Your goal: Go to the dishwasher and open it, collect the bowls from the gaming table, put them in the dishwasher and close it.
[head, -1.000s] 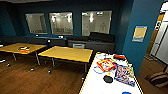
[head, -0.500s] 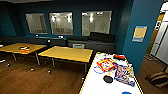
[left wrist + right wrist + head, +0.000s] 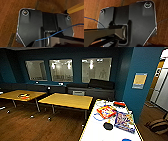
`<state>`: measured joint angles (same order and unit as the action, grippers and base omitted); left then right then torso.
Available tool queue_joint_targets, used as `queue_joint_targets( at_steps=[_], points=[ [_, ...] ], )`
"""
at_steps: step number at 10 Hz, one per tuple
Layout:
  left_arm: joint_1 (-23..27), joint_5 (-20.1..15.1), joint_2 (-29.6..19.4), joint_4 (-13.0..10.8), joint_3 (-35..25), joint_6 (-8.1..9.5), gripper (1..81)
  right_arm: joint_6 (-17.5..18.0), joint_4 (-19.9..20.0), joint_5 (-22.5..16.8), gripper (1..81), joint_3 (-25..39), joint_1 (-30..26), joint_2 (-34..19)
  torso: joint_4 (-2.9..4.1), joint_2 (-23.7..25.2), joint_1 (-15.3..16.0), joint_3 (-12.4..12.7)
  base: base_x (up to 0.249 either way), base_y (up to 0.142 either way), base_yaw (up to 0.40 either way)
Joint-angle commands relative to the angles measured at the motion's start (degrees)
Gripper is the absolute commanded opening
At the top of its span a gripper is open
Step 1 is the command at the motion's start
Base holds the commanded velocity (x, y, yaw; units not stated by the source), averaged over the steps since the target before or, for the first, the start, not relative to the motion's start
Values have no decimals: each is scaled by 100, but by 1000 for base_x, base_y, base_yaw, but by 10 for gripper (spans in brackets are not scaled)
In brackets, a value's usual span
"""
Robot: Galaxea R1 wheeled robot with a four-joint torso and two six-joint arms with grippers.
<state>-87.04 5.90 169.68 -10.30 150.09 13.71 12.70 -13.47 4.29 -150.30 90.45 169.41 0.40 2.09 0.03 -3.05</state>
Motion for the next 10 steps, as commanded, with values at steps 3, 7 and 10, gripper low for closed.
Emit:
queue_joint_targets(
  at_steps=[3, 7, 10],
  points=[
    [253, -274, -48, -42, -41, 0, 811, 4, 64, -271, 811, 2, -242, -37, 0, 0, 0, 0, 0, 0, 0],
    [253, -274, -57, -42, -41, 0, 811, 4, 64, -280, 811, -7, -268, -37, 0, 0, 0, 0, 0, 0, -124],
    [253, -274, -48, -34, -41, 0, 811, 13, 64, -280, 811, 1, -269, -37, 0, 0, -2, 0, 0, 0, -158]
  ],
)
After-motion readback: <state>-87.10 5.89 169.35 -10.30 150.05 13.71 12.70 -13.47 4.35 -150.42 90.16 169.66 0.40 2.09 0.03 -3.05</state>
